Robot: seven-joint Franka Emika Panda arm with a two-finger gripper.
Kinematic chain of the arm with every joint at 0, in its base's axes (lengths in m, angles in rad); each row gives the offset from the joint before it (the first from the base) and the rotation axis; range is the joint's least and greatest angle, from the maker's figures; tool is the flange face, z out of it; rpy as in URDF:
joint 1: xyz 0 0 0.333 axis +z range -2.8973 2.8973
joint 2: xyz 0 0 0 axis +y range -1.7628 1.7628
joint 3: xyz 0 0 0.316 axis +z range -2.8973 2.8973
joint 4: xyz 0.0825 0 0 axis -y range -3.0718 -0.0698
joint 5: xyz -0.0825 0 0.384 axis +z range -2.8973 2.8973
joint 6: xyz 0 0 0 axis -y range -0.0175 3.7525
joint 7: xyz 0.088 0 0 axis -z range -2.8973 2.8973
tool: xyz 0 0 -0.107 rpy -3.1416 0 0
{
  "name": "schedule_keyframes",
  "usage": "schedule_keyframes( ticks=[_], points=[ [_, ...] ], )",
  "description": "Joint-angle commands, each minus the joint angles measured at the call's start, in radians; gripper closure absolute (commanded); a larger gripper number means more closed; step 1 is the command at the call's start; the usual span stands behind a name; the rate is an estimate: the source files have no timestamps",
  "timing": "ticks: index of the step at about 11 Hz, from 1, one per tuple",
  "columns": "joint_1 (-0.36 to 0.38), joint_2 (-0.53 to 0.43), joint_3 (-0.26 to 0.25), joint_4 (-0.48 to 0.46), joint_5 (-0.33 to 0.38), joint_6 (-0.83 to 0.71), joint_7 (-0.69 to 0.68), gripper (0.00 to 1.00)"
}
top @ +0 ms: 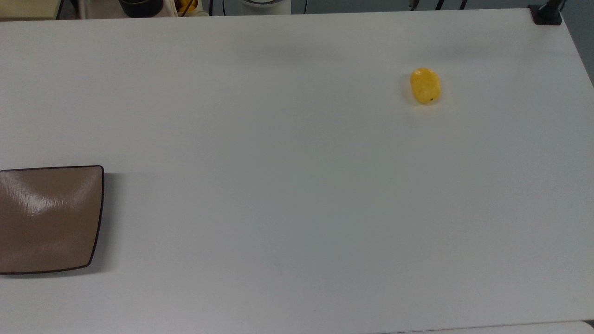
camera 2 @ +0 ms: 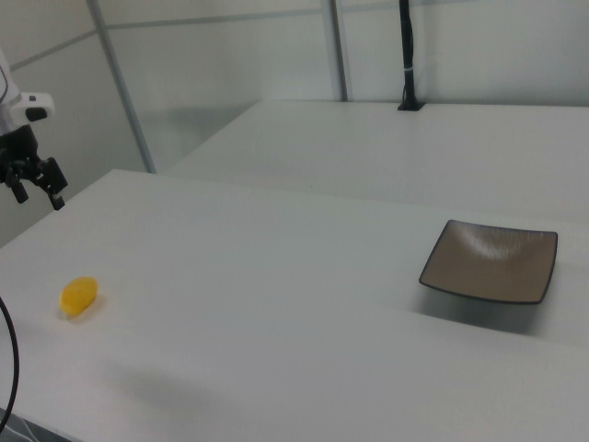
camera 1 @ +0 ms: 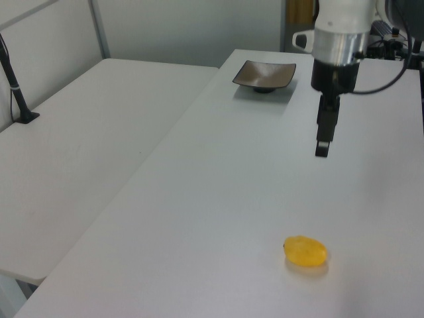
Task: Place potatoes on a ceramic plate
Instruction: 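Lower the gripper over the yellow potato and close on it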
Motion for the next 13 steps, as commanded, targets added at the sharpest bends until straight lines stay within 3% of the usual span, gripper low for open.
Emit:
schedule_keyframes(
  ticks=[1, 6, 13],
  points=[
    [0.007, 0.096, 0.043, 0.012, 0.004, 0.072, 0.062, 0.00],
    [0.036, 0.237, 0.046, 0.007, -0.013, 0.163, 0.119, 0.00],
    [0.033, 0.320, 0.046, -0.040, -0.062, 0.232, 0.125, 0.00]
  ],
)
